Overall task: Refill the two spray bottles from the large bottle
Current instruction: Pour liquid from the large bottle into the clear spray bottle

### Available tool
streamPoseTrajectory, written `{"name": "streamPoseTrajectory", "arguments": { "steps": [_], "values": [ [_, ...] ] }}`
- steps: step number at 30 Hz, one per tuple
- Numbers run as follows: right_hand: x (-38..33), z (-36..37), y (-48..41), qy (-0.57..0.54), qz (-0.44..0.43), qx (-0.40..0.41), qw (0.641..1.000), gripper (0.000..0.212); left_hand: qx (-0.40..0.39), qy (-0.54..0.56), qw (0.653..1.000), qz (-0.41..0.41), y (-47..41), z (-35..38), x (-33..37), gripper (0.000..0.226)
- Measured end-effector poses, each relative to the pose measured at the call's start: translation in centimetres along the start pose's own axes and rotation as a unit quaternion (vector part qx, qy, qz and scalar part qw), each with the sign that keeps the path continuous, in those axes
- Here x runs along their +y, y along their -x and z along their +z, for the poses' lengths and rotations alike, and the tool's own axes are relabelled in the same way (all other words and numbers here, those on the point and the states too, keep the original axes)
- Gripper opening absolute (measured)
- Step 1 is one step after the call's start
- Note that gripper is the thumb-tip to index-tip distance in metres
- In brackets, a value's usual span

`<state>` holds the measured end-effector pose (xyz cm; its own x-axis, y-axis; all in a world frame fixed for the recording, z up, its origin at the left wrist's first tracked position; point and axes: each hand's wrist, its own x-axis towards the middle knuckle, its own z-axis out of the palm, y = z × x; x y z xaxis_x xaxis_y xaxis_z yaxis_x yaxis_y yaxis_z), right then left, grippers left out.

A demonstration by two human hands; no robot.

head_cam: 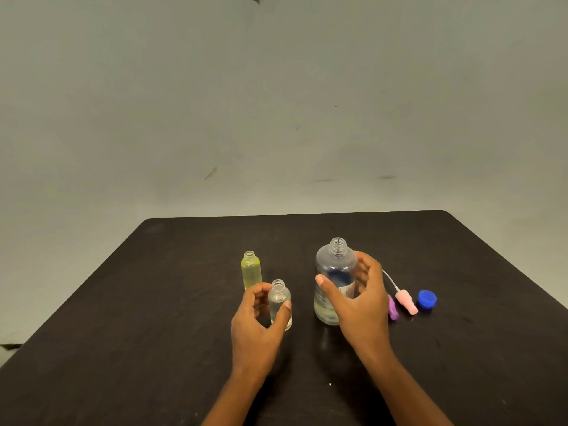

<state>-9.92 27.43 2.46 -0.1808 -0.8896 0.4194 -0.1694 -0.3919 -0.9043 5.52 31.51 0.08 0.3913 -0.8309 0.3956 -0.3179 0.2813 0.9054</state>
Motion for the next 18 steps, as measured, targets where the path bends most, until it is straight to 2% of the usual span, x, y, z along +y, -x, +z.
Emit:
{"name": "streamPoseTrajectory", "arguments": {
  "steps": [7, 13, 18],
  "values": [
    [-0.24, 0.15, 0.22, 0.030, -0.037, 0.017, 0.999, 0.079, 0.018, 0.001, 0.999, 0.042, 0.11, -0.11, 0.31, 0.036],
    [0.25, 0.19, 0.18, 0.131, -0.154, 0.035, 0.979, 0.078, 0.019, 0.032, 0.998, 0.056, 0.10, -0.02, 0.61, 0.035],
    [0.32, 0.36, 0.10, 0.207, -0.252, 0.026, 0.945, 0.071, 0.019, 0.049, 0.996, 0.068, 0.02, 0.01, 0.69, 0.036]
  ]
}}
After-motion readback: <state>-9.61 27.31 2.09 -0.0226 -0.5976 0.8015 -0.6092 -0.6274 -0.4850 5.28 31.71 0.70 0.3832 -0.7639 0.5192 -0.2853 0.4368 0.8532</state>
